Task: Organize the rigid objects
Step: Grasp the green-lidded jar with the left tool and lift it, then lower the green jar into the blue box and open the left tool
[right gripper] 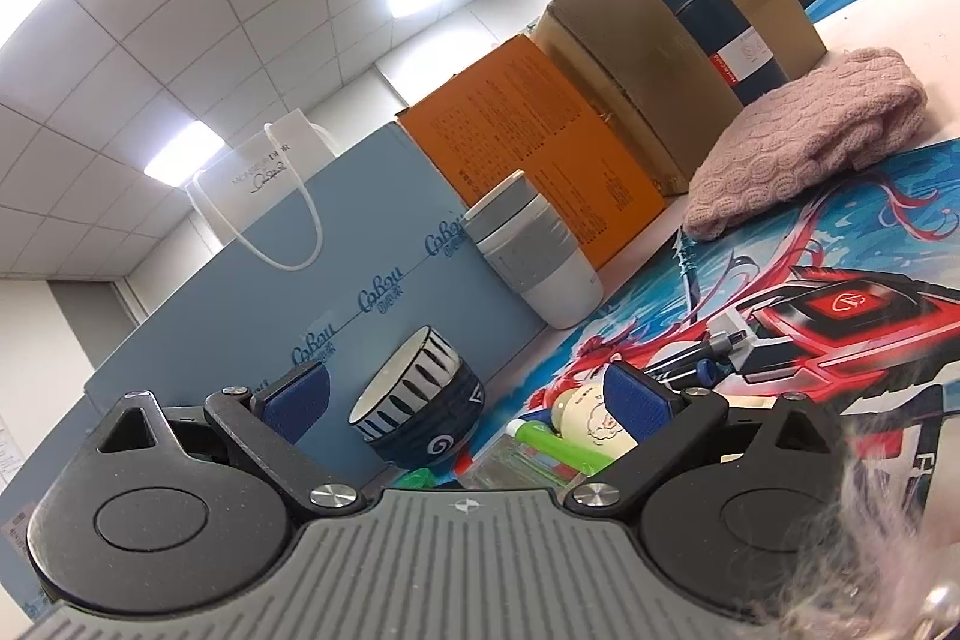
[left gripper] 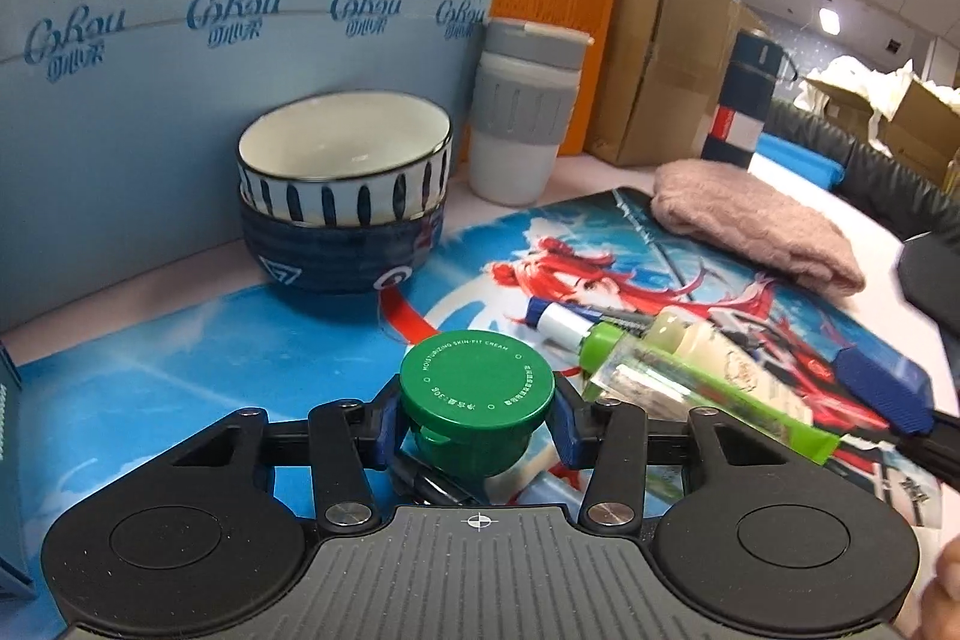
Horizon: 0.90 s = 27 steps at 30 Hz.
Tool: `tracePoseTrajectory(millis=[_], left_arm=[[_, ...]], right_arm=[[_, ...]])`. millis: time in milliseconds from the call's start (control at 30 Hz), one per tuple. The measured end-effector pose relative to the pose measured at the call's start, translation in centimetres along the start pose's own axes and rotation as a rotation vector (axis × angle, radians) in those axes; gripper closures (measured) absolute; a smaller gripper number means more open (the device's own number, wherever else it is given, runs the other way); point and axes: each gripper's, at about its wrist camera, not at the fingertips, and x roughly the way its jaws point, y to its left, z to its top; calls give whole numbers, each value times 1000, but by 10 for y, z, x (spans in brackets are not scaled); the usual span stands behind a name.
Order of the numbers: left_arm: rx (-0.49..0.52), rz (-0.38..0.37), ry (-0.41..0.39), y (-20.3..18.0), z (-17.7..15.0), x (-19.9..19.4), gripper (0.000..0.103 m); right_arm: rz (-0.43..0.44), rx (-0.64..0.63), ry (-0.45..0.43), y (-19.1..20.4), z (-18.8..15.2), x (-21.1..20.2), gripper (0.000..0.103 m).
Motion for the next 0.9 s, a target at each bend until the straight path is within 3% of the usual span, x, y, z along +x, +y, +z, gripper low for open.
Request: tracePoseTrajectory(millis=[200, 433, 700, 900], left_arm=[[6, -19, -48, -3, 2, -33, 58], [10, -17, -164, 13, 7, -105, 57], [-69, 92, -259, 63, 10, -170, 57], [-207, 213, -260, 119, 13, -197, 57]], right_arm=[[-3, -9, 7, 1, -2, 0, 5], [-30, -51, 18, 15, -1, 0, 5], [129, -109, 131, 84, 8, 19, 5], [305, -166, 116, 150, 12, 35, 5]])
